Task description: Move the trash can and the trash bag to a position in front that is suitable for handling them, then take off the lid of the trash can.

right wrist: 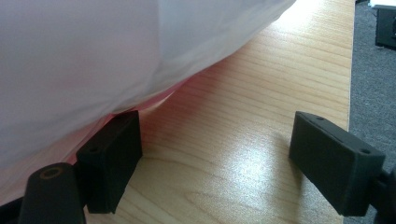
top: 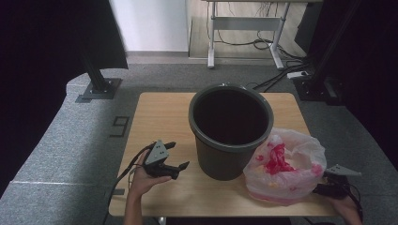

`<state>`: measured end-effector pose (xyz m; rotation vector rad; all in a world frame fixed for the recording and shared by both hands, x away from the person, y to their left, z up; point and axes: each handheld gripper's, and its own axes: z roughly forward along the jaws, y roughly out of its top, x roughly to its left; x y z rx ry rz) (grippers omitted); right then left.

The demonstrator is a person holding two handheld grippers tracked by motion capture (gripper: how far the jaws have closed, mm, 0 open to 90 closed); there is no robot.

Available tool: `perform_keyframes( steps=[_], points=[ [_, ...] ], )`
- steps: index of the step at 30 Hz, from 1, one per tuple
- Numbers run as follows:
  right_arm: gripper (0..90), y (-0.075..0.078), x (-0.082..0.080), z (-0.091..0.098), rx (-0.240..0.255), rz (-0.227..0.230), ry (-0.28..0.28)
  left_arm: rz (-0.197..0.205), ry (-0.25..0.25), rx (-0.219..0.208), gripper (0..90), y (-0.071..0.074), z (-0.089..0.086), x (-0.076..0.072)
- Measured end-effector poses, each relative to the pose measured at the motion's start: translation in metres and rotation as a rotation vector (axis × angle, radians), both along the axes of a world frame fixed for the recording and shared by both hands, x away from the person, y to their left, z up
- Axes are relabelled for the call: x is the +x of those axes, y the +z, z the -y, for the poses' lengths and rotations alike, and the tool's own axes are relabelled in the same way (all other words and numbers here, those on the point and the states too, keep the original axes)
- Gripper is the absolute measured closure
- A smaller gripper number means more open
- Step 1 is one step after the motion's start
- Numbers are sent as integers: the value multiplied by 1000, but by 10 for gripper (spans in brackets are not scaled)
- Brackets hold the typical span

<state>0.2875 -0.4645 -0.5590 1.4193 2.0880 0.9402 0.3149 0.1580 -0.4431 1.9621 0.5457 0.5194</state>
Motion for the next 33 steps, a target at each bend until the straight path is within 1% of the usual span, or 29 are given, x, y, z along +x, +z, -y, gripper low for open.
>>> perform_keyframes(
  steps=[5,8,15,21,26,29,31,33],
  points=[
    [170,0,0,0,0,0,0,10,27,-18,137,3,-12,-8],
    [170,0,0,0,0,0,0,5,33,-13,137,1,-16,-11],
    [170,0,0,0,0,0,0,-9,40,7,137,-3,-17,-12],
    [170,0,0,0,0,0,1,-10,44,7,137,-3,-17,-12],
    [170,0,0,0,-1,0,2,8,62,-5,136,4,-19,-14],
    [170,0,0,0,-1,0,3,17,53,-9,137,10,-16,-15],
    [171,0,-1,0,-1,0,2,21,52,0,136,12,-15,-15],
    [171,0,-1,0,-1,0,2,21,46,-12,136,13,-16,-15]
  ],
)
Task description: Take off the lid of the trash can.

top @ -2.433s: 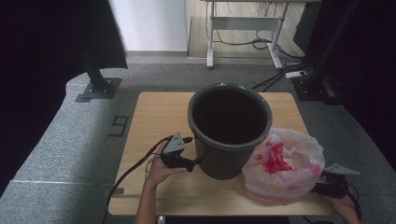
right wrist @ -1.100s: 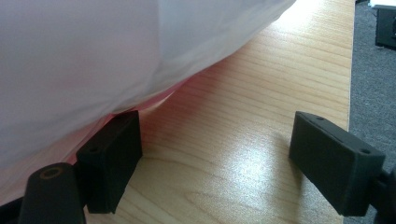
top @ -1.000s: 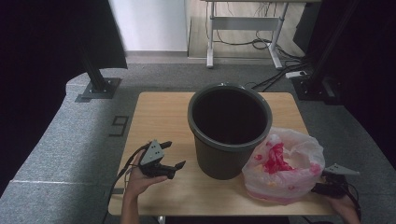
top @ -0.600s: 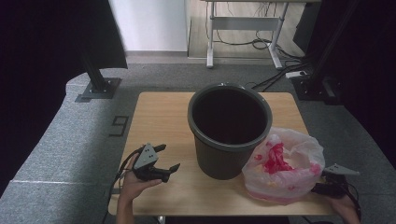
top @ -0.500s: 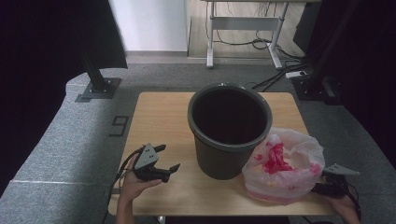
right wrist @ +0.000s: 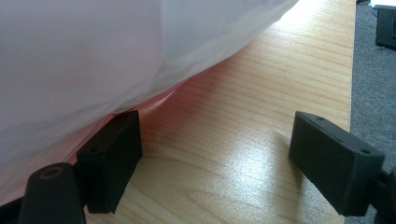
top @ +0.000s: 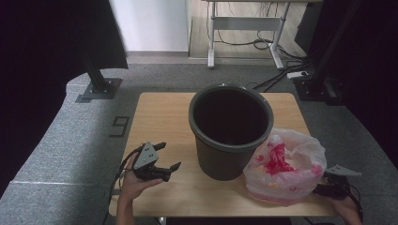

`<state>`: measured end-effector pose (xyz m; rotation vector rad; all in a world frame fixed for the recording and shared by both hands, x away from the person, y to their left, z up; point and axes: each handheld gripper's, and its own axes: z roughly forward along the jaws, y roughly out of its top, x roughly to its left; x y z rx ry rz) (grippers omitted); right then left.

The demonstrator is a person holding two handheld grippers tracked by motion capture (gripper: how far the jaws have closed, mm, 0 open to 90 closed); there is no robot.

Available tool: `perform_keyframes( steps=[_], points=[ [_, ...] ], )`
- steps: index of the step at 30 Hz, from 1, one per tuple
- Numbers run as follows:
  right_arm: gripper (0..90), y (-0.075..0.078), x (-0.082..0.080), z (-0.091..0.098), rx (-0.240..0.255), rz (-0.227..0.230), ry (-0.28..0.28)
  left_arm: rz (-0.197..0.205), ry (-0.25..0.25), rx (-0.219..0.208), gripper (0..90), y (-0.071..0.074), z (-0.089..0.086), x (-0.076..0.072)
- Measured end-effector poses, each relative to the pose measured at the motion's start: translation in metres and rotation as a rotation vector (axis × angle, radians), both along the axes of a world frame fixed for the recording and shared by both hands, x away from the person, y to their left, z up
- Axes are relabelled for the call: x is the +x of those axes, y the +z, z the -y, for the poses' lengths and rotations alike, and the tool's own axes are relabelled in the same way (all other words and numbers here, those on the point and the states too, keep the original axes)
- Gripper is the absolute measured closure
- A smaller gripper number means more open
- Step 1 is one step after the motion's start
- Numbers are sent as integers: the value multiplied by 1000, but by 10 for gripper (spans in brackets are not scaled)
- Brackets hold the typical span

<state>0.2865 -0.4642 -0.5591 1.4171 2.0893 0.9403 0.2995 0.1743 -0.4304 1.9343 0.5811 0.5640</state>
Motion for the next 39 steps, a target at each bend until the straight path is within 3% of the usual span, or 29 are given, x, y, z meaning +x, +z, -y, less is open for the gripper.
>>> perform_keyframes(
  steps=[12,26,39],
  points=[
    [171,0,-1,0,0,0,-3,-14,-27,-23,132,15,5,1],
    [170,0,-1,0,1,-1,-2,13,-36,-68,134,44,-9,-5],
    [171,0,-1,-1,1,-1,-3,21,-19,-37,135,62,-5,-2]
  ],
)
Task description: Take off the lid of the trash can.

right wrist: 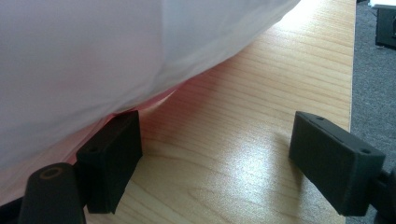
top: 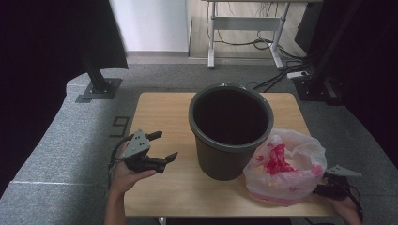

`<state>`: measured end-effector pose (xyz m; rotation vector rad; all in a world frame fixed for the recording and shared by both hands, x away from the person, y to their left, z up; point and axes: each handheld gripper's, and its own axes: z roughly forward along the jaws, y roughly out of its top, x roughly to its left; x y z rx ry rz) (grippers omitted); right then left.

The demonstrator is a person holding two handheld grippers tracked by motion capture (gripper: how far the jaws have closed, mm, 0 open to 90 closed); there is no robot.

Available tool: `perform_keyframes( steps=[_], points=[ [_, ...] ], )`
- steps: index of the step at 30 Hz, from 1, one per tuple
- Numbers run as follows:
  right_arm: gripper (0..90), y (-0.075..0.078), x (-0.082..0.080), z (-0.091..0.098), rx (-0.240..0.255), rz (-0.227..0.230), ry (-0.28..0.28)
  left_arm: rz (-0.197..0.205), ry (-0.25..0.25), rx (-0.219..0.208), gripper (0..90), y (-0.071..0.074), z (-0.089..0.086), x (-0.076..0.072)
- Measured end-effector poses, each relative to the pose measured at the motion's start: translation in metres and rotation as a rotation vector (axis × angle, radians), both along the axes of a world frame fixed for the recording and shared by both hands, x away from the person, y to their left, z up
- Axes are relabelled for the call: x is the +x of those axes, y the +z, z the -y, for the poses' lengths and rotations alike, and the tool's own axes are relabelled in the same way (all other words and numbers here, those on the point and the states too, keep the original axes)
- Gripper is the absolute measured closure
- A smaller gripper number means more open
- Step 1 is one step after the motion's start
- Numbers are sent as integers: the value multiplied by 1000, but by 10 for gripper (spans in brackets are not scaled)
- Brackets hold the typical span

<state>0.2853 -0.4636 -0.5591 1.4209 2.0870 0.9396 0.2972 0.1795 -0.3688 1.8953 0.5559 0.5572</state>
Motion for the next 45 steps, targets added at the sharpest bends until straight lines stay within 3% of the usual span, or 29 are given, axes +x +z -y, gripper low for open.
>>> perform_keyframes(
  steps=[21,27,35,42,45],
  points=[
    [170,0,-1,0,-1,-1,-1,-6,-2,41,135,22,13,5],
    [170,0,-1,0,0,-1,-4,-1,-10,18,135,31,13,7],
    [169,0,-1,-1,-1,-1,-5,3,-13,39,135,44,22,11],
    [167,0,-1,-1,0,0,-1,7,-15,31,137,49,28,14],
    [167,0,-1,0,-1,-1,0,11,-4,3,144,52,27,17]
  ],
)
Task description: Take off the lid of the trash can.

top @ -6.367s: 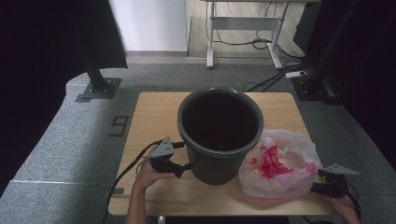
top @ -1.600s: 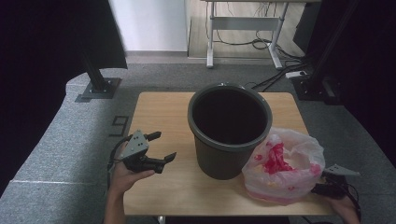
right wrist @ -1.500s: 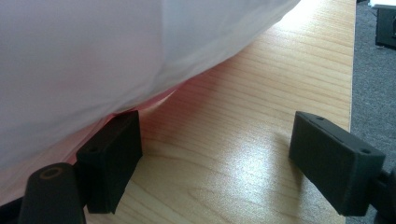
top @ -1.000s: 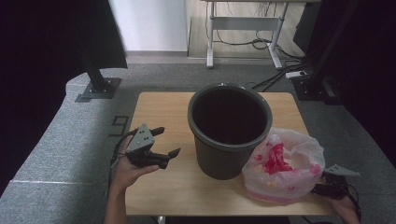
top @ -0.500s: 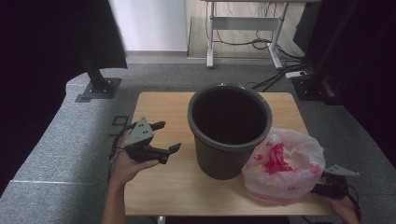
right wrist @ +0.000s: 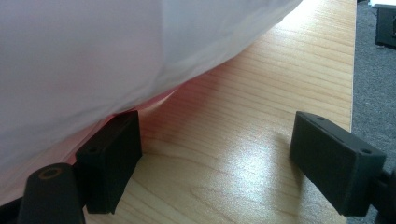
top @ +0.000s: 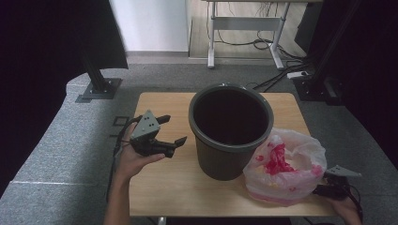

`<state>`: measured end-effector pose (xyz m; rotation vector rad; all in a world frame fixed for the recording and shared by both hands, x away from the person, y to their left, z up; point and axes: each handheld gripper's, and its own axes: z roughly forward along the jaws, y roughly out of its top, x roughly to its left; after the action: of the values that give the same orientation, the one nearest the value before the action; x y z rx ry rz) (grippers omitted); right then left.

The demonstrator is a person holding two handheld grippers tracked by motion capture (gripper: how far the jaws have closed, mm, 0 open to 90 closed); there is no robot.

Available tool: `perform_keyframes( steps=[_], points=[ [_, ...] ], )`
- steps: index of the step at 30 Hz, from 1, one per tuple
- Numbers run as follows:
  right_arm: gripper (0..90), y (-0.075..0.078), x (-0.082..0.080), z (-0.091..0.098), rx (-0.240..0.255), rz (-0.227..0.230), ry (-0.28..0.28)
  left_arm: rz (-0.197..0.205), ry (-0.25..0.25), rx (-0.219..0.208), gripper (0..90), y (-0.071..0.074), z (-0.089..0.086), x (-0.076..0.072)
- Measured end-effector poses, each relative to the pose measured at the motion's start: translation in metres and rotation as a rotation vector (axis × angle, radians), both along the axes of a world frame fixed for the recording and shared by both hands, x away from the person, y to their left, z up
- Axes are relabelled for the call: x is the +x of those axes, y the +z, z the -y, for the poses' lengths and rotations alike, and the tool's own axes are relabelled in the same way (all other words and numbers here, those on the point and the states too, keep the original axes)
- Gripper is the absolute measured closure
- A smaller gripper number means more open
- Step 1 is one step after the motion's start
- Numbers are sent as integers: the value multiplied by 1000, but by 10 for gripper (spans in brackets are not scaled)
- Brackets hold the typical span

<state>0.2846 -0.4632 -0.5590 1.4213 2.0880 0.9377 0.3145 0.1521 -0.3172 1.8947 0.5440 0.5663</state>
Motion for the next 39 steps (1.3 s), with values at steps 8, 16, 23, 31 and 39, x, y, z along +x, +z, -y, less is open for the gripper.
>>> perform_keyframes(
  steps=[8,16,23,31,39],
  points=[
    [167,0,0,0,0,0,4,-16,-1,2,141,3,2,8],
    [167,0,0,0,1,0,5,-31,-18,-23,140,9,3,16],
    [167,0,0,0,1,1,5,-48,-7,4,140,13,6,26],
    [167,0,0,0,0,0,3,-53,6,1,142,15,6,34],
    [168,0,0,-1,0,1,-4,-76,-2,11,142,19,12,43]
  ],
)
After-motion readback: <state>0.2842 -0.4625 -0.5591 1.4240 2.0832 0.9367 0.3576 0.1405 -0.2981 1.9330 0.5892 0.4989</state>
